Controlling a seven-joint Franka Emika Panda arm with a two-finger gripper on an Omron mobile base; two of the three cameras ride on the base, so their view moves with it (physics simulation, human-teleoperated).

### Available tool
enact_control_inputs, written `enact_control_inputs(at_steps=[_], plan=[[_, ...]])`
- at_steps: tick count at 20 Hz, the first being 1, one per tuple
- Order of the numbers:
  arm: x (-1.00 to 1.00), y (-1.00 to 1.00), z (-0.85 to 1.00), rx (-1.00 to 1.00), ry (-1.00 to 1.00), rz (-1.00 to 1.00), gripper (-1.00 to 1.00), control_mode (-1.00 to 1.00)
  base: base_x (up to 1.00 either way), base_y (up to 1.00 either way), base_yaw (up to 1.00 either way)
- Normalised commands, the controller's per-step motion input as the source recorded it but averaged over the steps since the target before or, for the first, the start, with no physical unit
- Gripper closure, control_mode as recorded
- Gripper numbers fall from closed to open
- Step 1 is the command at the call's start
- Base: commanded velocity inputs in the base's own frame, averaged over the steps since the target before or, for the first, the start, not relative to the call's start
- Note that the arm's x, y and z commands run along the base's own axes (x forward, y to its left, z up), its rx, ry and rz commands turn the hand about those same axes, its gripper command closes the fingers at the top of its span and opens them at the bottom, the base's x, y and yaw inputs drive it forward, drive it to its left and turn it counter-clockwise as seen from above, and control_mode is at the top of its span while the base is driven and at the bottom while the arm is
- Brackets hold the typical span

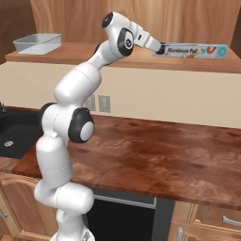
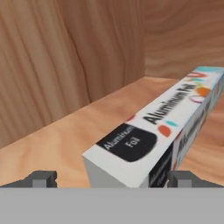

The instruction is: Retrieve the tupperware and aluminum foil from the cabinet and place them on the dining counter near the plate with lemon wedge and broccoli to prepare for storing leftovers.

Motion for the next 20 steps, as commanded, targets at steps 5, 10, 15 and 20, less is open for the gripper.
enact_control_inputs(at_steps=[5,10,15,20], plan=[[0.14,-0.32,-0.06,0.0,0.01,-0.05,-1.0,-1.0,0.0,0.0,0.0],[0.16,-0.3,-0.19,0.0,0.08,-0.03,-1.0,-1.0,0.0,0.0,0.0],[0.19,-0.2,-0.35,0.0,0.09,-0.02,-1.0,-1.0,0.0,0.0,0.0],[0.26,-0.04,-0.42,0.0,0.06,0.0,-1.0,-1.0,0.0,0.0,0.0]])
